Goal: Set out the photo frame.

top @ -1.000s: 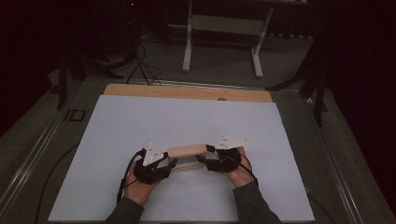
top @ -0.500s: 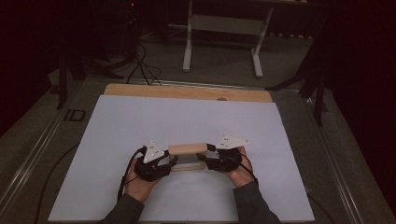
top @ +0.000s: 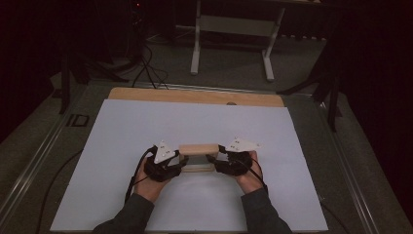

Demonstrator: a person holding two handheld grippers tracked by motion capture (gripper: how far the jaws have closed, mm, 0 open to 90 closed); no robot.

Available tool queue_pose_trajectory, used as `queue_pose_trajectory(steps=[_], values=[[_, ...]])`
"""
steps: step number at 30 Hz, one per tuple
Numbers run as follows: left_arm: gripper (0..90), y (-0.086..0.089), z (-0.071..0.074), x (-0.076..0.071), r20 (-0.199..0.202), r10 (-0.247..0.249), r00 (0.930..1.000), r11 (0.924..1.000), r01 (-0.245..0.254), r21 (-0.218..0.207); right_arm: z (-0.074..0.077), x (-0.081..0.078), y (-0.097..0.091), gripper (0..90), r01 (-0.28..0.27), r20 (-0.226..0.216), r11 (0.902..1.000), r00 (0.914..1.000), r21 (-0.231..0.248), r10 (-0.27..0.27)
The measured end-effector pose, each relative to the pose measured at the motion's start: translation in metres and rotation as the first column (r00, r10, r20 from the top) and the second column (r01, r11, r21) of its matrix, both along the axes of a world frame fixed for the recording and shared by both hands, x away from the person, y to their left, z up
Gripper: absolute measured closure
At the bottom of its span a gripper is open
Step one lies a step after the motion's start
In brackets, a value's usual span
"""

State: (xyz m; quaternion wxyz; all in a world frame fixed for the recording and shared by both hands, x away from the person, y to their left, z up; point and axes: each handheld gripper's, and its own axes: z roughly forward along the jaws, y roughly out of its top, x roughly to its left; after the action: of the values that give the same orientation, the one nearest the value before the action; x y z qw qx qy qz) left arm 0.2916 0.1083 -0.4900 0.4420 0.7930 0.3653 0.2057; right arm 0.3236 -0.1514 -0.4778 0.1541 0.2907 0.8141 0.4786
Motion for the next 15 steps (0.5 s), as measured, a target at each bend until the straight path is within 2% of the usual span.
queue_pose_trajectory(steps=[4, 9, 15], values=[[56.2, -0.002, 0.0, 0.008, 0.019, -0.007, 0.9998, 0.9998, 0.006, 0.021, -0.001, 0.004, 0.0, 47.4, 0.026, 0.002, 0.9997, 0.9997, 0.002, -0.026], [55.4, 0.0, -0.003, 0.016, 0.028, -0.003, 0.9996, 0.9998, 0.003, 0.022, -0.003, 0.009, 0.004, 47.4, 0.045, 0.002, 0.999, 0.999, -0.002, -0.045], [53.3, 0.002, -0.007, 0.021, 0.009, 0.004, 1.0, 1.0, -0.004, 0.002, -0.005, 0.012, 0.006, 49.5, 0.05, 0.003, 0.9987, 0.9988, 0.006, -0.05]])
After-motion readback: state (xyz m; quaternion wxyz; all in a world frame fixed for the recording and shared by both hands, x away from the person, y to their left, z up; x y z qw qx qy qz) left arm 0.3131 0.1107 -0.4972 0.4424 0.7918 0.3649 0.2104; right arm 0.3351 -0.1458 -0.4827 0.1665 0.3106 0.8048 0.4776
